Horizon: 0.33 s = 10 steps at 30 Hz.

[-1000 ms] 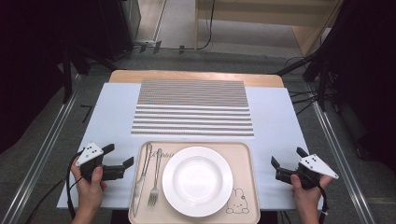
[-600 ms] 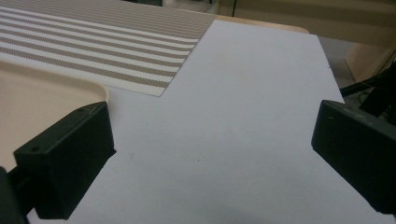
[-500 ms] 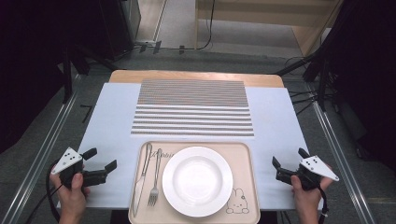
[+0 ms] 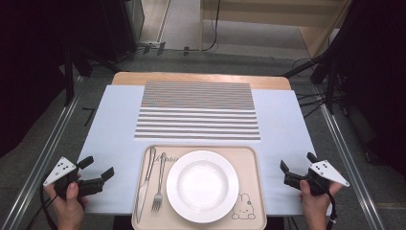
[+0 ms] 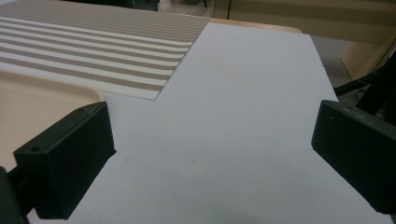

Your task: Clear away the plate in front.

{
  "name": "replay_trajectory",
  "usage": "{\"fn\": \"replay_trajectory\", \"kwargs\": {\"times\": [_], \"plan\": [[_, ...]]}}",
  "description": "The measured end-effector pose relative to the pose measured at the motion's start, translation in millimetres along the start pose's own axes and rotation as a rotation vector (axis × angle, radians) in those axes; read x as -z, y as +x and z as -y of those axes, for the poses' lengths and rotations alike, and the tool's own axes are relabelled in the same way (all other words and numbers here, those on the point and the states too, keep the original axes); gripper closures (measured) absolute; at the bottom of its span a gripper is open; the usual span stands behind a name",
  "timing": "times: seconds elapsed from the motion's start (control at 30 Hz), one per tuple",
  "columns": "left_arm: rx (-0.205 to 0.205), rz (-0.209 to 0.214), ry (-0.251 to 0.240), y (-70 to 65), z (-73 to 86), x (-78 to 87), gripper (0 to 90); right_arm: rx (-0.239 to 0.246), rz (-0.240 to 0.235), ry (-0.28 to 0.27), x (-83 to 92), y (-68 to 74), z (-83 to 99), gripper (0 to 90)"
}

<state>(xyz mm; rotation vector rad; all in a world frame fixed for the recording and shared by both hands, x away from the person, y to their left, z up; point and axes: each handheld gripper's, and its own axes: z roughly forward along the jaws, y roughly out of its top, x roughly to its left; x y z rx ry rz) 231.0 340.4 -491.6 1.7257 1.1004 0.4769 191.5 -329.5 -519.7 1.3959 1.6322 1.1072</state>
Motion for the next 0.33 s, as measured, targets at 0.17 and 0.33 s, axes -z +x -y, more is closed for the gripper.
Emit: {"fn": "replay_trajectory", "kwargs": {"times": [0.17,0.33], "plan": [[0.009,0.003,-0.011,1.7,0.1,0.2,3.5,0.003,0.002,-0.001,0.1,0.5,-0.1,0.0],[0.013,-0.007,-0.019,1.3,-0.3,-1.2,3.5,0.016,0.008,-0.014,1.3,2.0,-0.1,0.0]]}}
